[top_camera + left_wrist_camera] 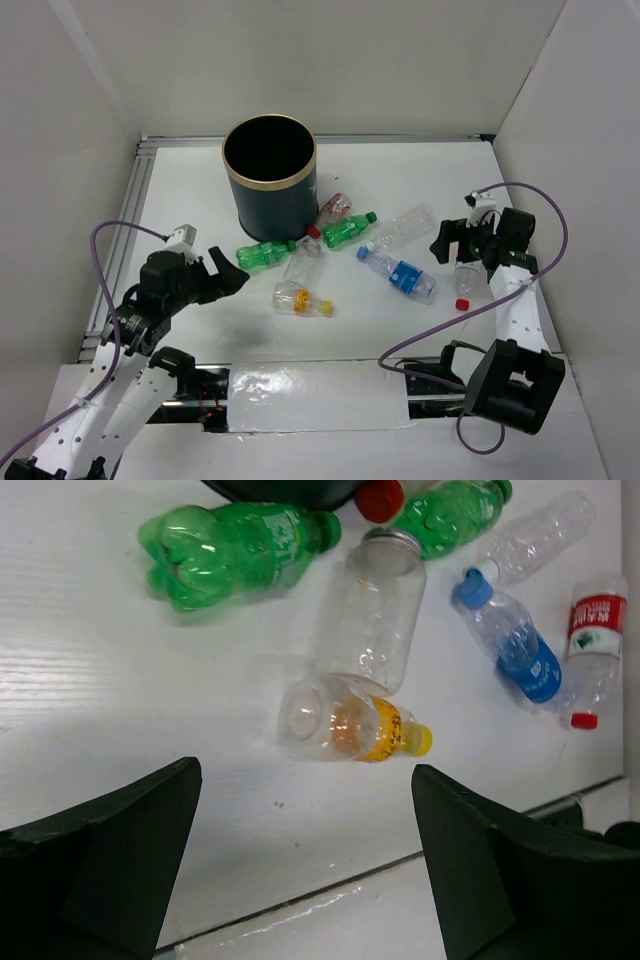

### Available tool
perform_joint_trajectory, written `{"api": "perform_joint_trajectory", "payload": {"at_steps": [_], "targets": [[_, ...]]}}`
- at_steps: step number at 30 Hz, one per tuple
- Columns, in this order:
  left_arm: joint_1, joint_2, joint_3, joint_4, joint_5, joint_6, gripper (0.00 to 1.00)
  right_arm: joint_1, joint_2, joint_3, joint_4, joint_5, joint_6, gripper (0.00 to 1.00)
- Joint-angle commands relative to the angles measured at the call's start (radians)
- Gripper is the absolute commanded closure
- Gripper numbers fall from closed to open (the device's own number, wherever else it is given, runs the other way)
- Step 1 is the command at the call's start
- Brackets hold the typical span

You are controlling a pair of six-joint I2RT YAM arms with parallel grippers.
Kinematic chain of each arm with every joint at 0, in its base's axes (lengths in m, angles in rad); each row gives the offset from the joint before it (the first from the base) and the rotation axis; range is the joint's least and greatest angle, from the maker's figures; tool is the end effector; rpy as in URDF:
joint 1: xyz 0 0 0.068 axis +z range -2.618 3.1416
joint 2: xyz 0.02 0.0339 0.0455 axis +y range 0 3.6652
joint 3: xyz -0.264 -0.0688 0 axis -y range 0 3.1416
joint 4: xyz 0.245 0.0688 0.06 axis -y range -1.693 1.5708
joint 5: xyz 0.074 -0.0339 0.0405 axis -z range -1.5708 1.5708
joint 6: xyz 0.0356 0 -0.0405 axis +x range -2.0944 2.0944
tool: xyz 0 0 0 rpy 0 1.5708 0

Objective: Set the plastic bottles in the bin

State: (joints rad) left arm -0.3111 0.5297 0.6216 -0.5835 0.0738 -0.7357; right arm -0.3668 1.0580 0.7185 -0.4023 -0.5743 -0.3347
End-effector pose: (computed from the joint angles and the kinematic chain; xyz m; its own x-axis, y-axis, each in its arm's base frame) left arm 0.1203 -0.0414 0.2774 -0.5796 -0.5167 -0.6302 -0.0294 0.7861 -0.6174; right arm 0.2105 -0.0602 0.2483 -0.5718 -0.0758 -0.8169 -0.2759 0.9555 0.1045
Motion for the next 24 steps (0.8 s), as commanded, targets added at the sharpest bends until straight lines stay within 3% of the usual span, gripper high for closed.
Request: {"api": "perform_joint_trajectory", "payload": {"at_steps": [1, 7, 14, 15, 16, 18, 19, 21, 22, 23, 24], "targets": [[-0.013, 0.023, 0.017, 0.082, 0.135, 0.082, 0.01, -0.001, 0.002, 0.056, -0.04, -0.053, -0.052, 0.0], [-0.069, 0.108, 0.093, 0.082, 0.21, 0.199, 0.01, -0.001, 0.013, 0.065, -0.088, -0.051, -0.15, 0.0], [-0.078, 0.205, 0.181, 0.07, 0.302, 0.381, 0.01, -0.001, -0.047, 0.055, -0.15, -0.188, -0.322, 0.0], [-0.079, 0.248, 0.21, 0.07, 0.311, 0.4, 0.05, -0.001, -0.047, 0.055, -0.15, -0.188, -0.335, 0.27], [-0.088, 0.271, 0.225, 0.053, 0.311, 0.416, 0.09, -0.001, -0.015, 0.065, -0.173, -0.188, -0.336, 0.41], [-0.111, 0.32, 0.251, 0.044, 0.314, 0.458, 0.28, 0.015, 0.028, 0.097, -0.187, -0.167, -0.336, 0.64], [-0.149, 0.372, 0.274, 0.031, 0.314, 0.47, 0.34, 0.043, 0.078, 0.108, -0.2, -0.15, -0.322, 0.68], [-0.216, 0.43, 0.299, 0.031, 0.261, 0.507, 0.4, 0.072, 0.127, 0.13, -0.21, -0.109, -0.322, 0.57], [-0.324, 0.462, 0.334, 0.021, 0.232, 0.525, 0.4, 0.098, 0.151, 0.148, -0.21, -0.108, -0.322, 0.47], [-0.391, 0.496, 0.354, 0.02, 0.198, 0.544, 0.39, 0.109, 0.189, 0.159, -0.231, -0.099, -0.322, 0.27], [-0.458, 0.566, 0.374, 0.02, 0.113, 0.564, 0.34, 0.118, 0.203, 0.168, -0.231, -0.099, -0.322, 0.2]]}}
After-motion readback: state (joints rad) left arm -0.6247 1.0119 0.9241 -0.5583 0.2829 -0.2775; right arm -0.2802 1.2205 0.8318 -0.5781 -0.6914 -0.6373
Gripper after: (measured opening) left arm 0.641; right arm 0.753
